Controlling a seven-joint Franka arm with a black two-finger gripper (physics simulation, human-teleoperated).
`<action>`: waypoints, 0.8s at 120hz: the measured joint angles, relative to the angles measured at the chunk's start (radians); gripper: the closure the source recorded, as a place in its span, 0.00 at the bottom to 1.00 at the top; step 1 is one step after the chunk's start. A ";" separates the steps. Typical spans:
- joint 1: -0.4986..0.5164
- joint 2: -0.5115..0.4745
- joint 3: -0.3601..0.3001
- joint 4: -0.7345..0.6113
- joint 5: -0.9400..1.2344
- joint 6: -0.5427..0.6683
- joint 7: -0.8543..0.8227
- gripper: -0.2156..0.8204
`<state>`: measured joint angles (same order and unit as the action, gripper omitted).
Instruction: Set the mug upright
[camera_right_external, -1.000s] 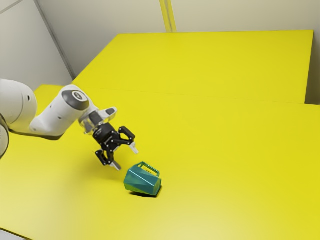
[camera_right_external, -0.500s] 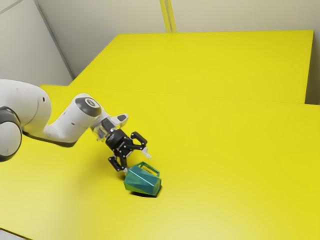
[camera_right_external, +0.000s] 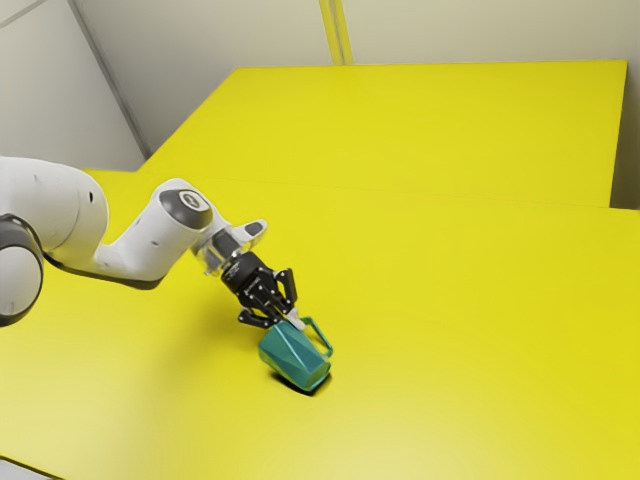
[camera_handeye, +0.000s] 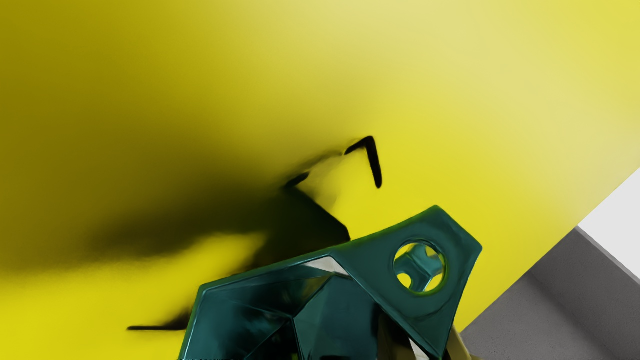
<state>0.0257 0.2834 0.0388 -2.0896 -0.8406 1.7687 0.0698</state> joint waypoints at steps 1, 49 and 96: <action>0.000 0.000 -0.001 0.000 0.000 0.000 -0.001 0.93; -0.027 -0.053 -0.046 0.009 0.066 0.043 -0.045 0.97; -0.073 -0.182 -0.088 0.027 0.360 0.139 -0.086 0.97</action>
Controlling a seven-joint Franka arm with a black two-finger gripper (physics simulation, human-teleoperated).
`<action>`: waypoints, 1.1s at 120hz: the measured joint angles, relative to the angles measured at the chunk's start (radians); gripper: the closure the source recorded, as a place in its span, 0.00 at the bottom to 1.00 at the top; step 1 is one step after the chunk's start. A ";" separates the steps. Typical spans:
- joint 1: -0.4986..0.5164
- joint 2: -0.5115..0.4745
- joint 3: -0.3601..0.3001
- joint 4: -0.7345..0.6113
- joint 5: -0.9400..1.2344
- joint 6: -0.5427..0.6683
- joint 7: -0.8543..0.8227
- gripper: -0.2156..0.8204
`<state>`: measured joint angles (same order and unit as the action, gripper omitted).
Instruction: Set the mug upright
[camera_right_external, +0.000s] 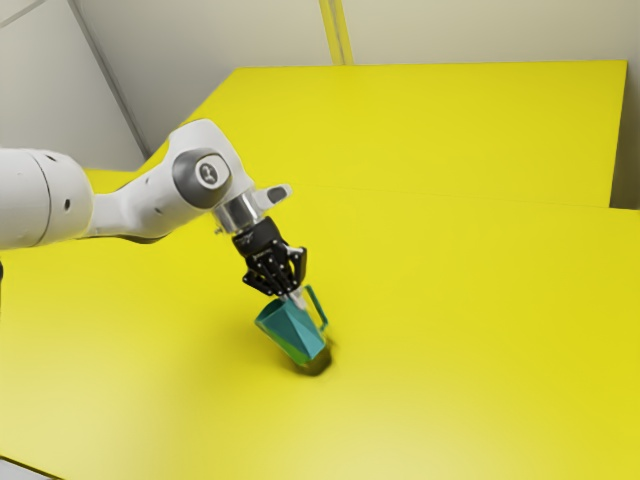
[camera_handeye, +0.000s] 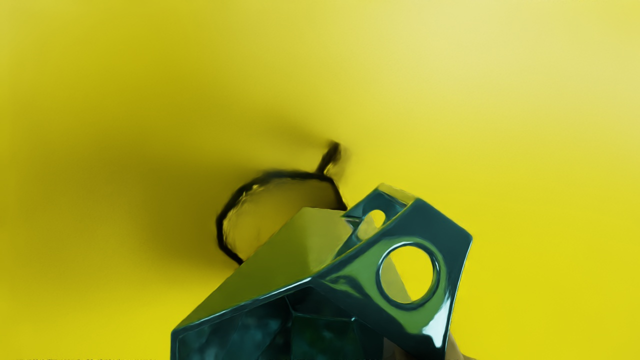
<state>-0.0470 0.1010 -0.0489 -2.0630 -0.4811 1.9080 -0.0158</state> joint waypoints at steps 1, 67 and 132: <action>-0.001 -0.003 0.000 0.000 0.009 0.002 -0.001 0.97; -0.050 -0.046 0.003 -0.003 0.528 0.190 -0.028 0.97; -0.042 0.022 0.004 -0.033 0.567 0.286 -0.036 0.92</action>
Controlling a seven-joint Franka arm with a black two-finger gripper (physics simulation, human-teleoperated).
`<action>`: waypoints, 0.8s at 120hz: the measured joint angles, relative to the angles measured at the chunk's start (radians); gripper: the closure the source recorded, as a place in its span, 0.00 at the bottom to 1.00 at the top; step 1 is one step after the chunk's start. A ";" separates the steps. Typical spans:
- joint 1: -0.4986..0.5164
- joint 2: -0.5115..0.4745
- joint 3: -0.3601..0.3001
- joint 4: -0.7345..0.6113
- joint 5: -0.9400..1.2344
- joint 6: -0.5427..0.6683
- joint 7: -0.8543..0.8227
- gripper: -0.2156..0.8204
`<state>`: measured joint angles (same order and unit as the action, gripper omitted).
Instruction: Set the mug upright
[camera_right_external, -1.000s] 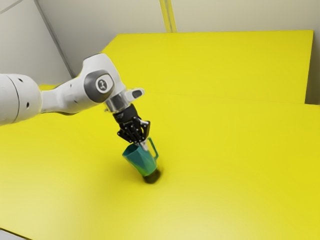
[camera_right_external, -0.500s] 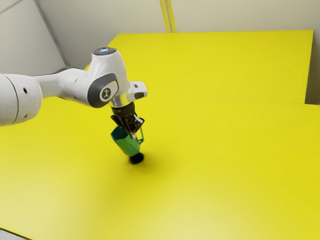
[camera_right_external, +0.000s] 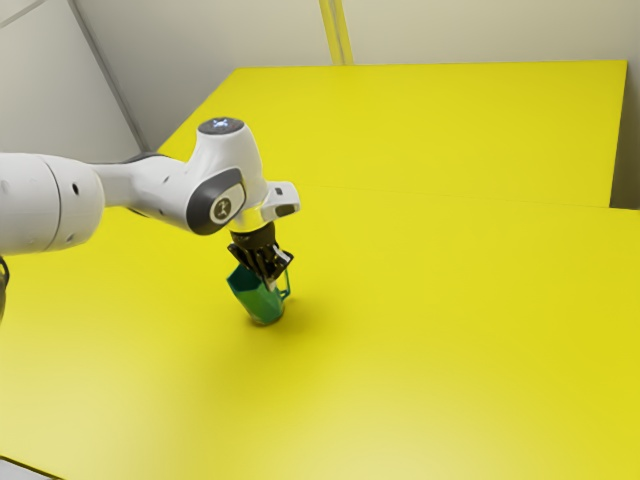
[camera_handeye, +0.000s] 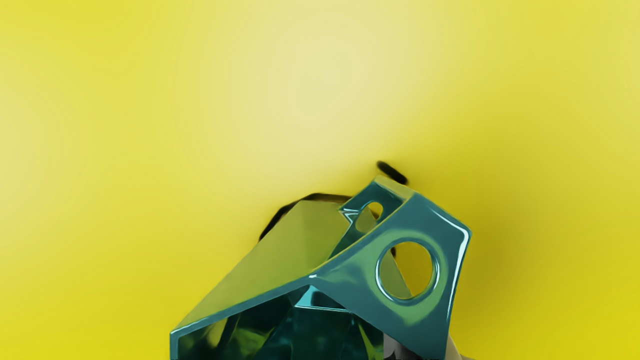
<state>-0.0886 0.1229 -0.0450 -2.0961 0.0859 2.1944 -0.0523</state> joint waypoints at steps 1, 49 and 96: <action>0.000 -0.001 0.000 0.000 0.000 0.000 0.000 0.91; 0.011 -0.089 -0.020 0.009 -0.008 -0.045 0.009 0.32; -0.057 -0.128 -0.028 0.280 0.000 -0.212 0.013 0.23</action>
<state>-0.1455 -0.0049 -0.0725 -1.8158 0.0861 1.9824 -0.0394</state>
